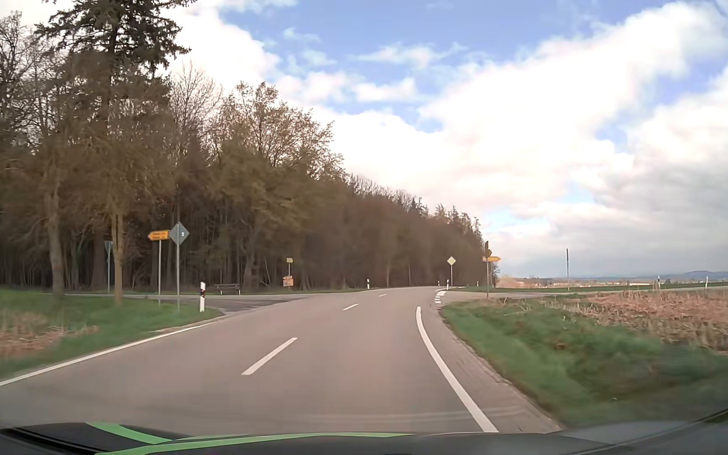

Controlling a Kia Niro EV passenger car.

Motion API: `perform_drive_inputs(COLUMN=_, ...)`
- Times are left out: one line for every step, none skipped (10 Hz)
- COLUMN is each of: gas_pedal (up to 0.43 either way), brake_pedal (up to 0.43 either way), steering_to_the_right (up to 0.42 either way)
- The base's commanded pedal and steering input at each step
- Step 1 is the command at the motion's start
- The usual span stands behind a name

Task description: Follow the waypoints while adhering to traffic rules and regulations

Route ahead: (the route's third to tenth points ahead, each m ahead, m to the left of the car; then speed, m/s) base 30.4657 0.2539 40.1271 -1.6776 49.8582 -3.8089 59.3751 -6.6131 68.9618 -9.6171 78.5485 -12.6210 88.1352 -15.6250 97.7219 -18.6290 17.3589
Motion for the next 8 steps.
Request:
perform_drive_inputs(gas_pedal=0.209, brake_pedal=0.0, steering_to_the_right=0.022)
perform_drive_inputs(gas_pedal=0.209, brake_pedal=0.0, steering_to_the_right=0.022)
perform_drive_inputs(gas_pedal=0.209, brake_pedal=0.0, steering_to_the_right=0.021)
perform_drive_inputs(gas_pedal=0.209, brake_pedal=0.0, steering_to_the_right=0.023)
perform_drive_inputs(gas_pedal=0.209, brake_pedal=0.0, steering_to_the_right=0.024)
perform_drive_inputs(gas_pedal=0.209, brake_pedal=0.0, steering_to_the_right=0.025)
perform_drive_inputs(gas_pedal=0.209, brake_pedal=0.0, steering_to_the_right=0.026)
perform_drive_inputs(gas_pedal=0.209, brake_pedal=0.0, steering_to_the_right=0.026)
